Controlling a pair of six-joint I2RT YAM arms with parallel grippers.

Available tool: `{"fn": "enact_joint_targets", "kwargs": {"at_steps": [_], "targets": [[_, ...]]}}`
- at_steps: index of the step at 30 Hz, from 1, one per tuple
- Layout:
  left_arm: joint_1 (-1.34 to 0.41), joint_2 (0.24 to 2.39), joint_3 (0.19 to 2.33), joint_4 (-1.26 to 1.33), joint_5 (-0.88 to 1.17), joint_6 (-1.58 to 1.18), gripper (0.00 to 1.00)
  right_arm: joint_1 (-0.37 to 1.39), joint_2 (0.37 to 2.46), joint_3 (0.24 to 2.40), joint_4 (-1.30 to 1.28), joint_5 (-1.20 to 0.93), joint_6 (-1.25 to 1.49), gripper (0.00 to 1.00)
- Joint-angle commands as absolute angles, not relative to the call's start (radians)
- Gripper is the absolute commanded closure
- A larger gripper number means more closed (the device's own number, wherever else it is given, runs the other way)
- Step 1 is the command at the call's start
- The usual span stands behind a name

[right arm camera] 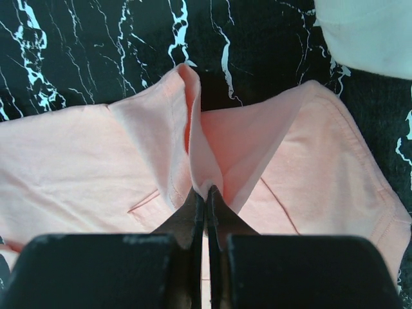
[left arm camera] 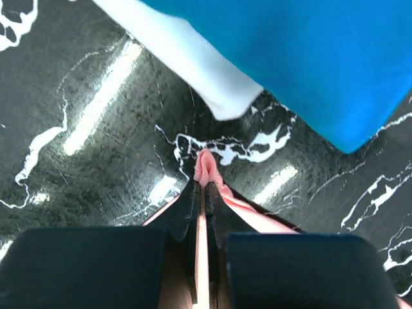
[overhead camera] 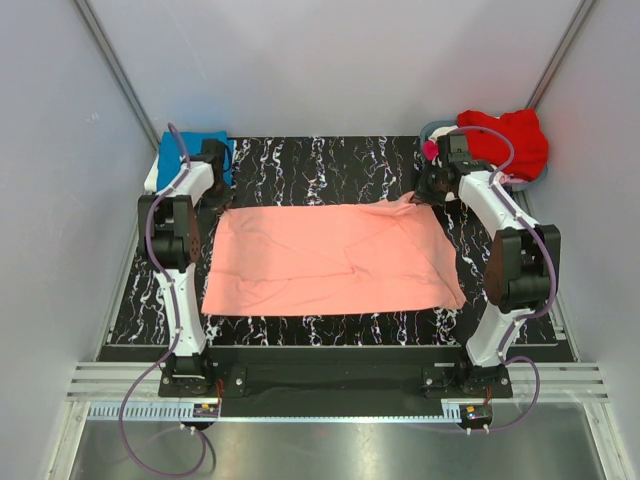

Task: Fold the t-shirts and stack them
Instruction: Fold the tshirt

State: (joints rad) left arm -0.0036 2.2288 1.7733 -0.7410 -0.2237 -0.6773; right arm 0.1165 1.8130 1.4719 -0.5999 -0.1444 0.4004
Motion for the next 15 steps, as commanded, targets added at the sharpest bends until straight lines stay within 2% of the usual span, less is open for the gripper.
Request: {"fn": "enact_joint_targets", "kwargs": {"at_steps": [1, 5, 11, 15], "targets": [[-0.026, 2.125, 1.758, -0.746, -0.264, -0.650, 1.00, 0.124, 1.752, 1.529, -0.612, -0.143, 0.399, 1.00], [-0.029, 2.046, 1.691, -0.733, -0.275, -0.627, 1.00, 0.124, 1.694, 1.499, -0.620, -0.107, 0.400, 1.00], [-0.029, 1.945, 1.597, -0.715, -0.302, -0.589, 1.00, 0.114, 1.620, 1.393, -0.652, 0.072, 0.434, 1.00], [-0.029, 1.930, 1.578, -0.718, -0.304, -0.571, 1.00, 0.068, 1.563, 1.341, -0.654, 0.084, 0.466, 1.00]]}}
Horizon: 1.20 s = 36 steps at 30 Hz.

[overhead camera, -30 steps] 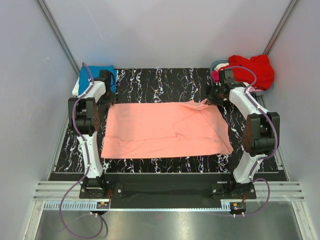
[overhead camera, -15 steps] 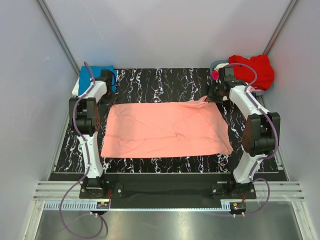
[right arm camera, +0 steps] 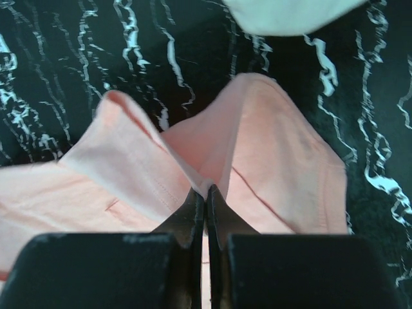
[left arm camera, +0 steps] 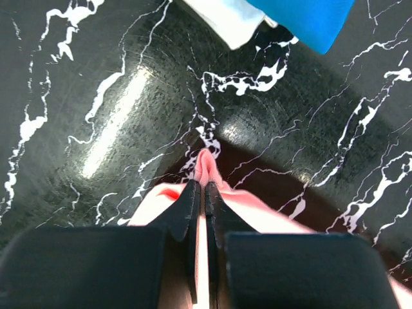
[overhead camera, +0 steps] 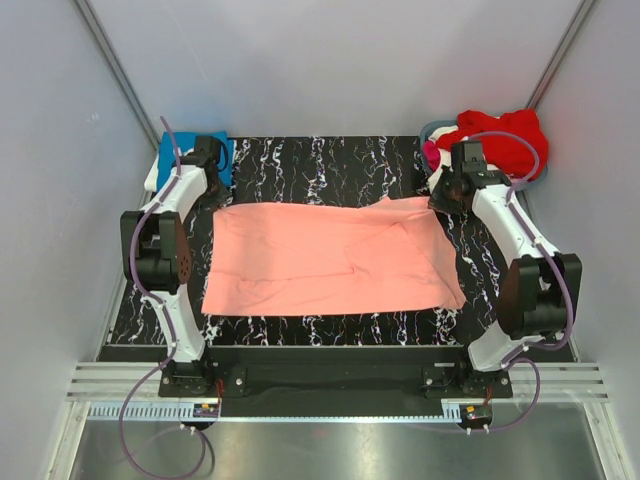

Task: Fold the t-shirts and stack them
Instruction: Fold the tshirt

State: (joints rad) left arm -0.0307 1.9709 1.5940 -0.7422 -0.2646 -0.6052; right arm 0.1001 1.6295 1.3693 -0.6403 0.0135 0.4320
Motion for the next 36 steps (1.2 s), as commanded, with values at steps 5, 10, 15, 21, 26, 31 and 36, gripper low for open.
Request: {"fn": "enact_joint_targets", "kwargs": {"at_steps": [5, 10, 15, 21, 26, 31, 36], "targets": [[-0.029, 1.916, 1.557, -0.716, -0.304, -0.566, 1.00, 0.038, 1.508, 1.318, -0.666, 0.075, 0.453, 1.00], [-0.029, 1.890, 1.523, -0.716, -0.302, -0.568, 1.00, 0.031, 1.476, 1.279, -0.677, 0.072, 0.443, 1.00], [-0.031, 1.813, 1.428, -0.698, -0.316, -0.568, 1.00, 0.031, 1.424, 1.191, -0.658, 0.057, 0.465, 1.00], [-0.029, 1.734, 1.327, -0.695, -0.333, -0.581, 1.00, 0.029, 1.391, 1.120, -0.653, 0.051, 0.471, 1.00], [-0.029, 1.675, 1.252, -0.686, -0.334, -0.592, 1.00, 0.018, 1.371, 1.103, -0.678, 0.080, 0.476, 1.00], [-0.031, 1.632, 1.192, -0.678, -0.334, -0.600, 1.00, 0.008, 1.336, 1.059, -0.680, 0.080, 0.486, 1.00], [-0.035, 1.603, 1.149, -0.681, -0.342, -0.607, 1.00, 0.006, 1.322, 0.997, -0.670, 0.080, 0.489, 1.00]]}}
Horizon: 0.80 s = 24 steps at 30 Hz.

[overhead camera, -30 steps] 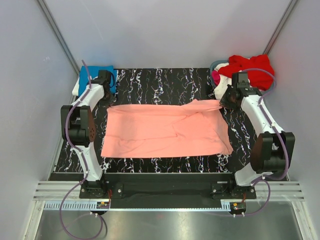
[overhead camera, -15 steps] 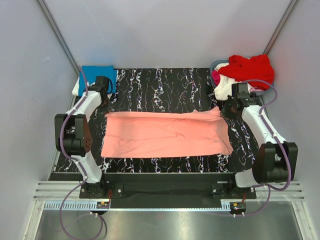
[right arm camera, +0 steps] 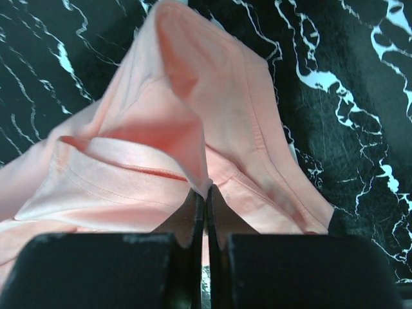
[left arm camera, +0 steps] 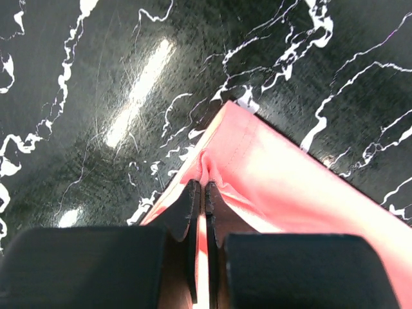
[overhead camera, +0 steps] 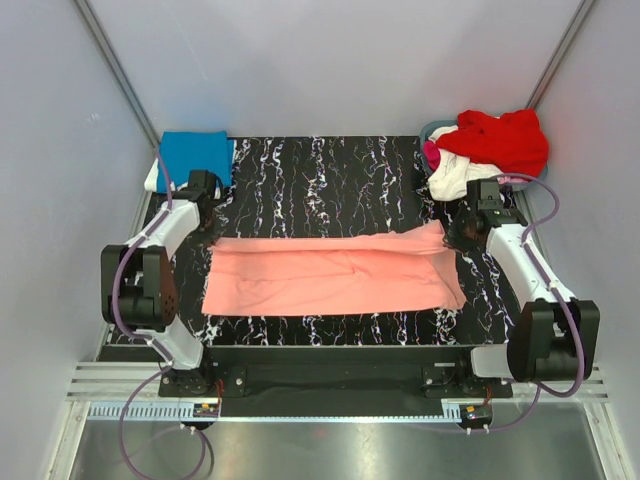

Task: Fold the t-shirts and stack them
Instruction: Fold the tshirt

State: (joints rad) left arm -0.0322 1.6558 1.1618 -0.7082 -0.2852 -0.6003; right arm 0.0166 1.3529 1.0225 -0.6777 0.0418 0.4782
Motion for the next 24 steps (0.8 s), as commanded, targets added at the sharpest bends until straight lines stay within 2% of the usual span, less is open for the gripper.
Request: {"fn": "enact_joint_targets", "kwargs": {"at_steps": [1, 9, 11, 12, 13, 14, 15, 17, 24], "targets": [[-0.035, 1.592, 1.143, -0.683, -0.345, -0.614, 1.00, 0.006, 1.322, 0.985, -0.672, 0.081, 0.492, 1.00], [-0.035, 1.539, 1.045, -0.686, -0.347, -0.646, 1.00, -0.043, 1.333, 0.881, -0.654, 0.029, 0.598, 1.00], [-0.035, 1.502, 0.977, -0.681, -0.342, -0.669, 0.83, -0.072, 1.345, 0.853, -0.643, -0.017, 0.613, 0.82], [-0.035, 1.485, 0.951, -0.678, -0.339, -0.676, 0.75, -0.081, 1.351, 0.844, -0.637, -0.032, 0.618, 0.67], [-0.034, 1.451, 0.910, -0.673, -0.344, -0.684, 0.59, -0.090, 1.359, 0.832, -0.635, -0.040, 0.621, 0.26], [-0.032, 1.431, 0.894, -0.673, -0.350, -0.690, 0.52, -0.097, 1.364, 0.828, -0.638, -0.040, 0.624, 0.13], [-0.031, 1.411, 0.885, -0.678, -0.356, -0.696, 0.50, -0.098, 1.362, 0.827, -0.637, -0.041, 0.624, 0.05], [-0.012, 1.359, 0.877, -0.707, -0.364, -0.718, 0.46, -0.100, 1.361, 0.833, -0.649, -0.048, 0.618, 0.00], [0.000, 1.285, 0.962, -0.752, -0.353, -0.704, 0.45, -0.098, 1.244, 0.815, -0.673, -0.077, 0.640, 0.00]]}}
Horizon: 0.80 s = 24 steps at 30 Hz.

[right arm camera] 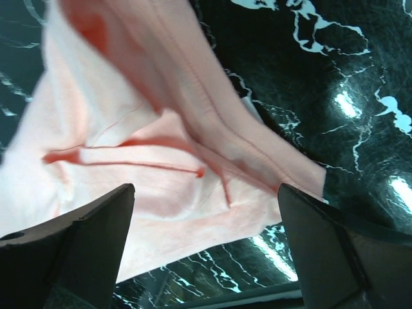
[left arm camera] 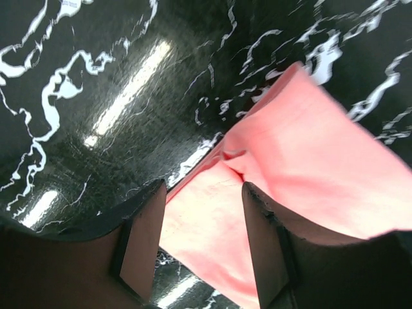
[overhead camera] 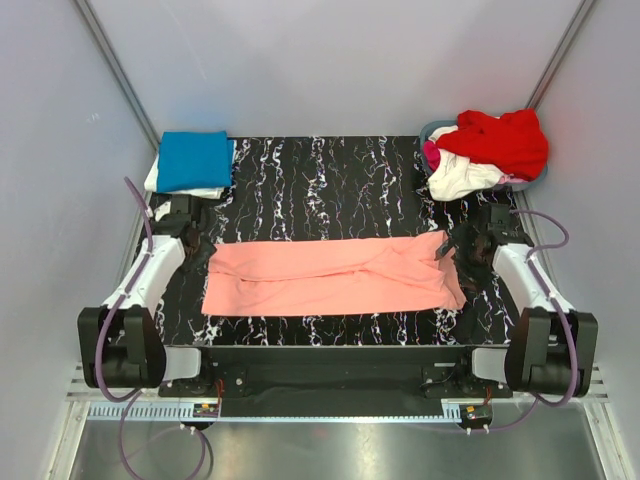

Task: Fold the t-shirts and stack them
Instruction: Fold the tshirt

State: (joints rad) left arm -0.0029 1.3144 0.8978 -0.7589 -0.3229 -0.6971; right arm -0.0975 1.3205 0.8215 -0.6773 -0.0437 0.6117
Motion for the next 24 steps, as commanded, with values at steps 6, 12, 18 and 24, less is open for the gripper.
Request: {"fn": "enact_joint_targets", "kwargs": {"at_steps": [6, 12, 18, 24], "targets": [[-0.037, 1.354, 0.927, -0.640, -0.258, -0.675, 0.46, -0.084, 1.227, 0.678, -0.575, -0.238, 0.701, 0.00], [-0.150, 1.491, 0.914, -0.569, -0.261, -0.683, 0.50, 0.076, 1.314, 0.673, -0.514, -0.192, 0.759, 0.02], [-0.207, 1.598, 0.911, -0.541, -0.252, -0.680, 0.53, 0.144, 1.532, 0.774, -0.472, -0.144, 0.759, 0.02], [-0.270, 1.638, 0.907, -0.587, -0.249, -0.675, 0.60, 0.144, 1.808, 1.074, -0.506, -0.061, 0.693, 0.03]]}}
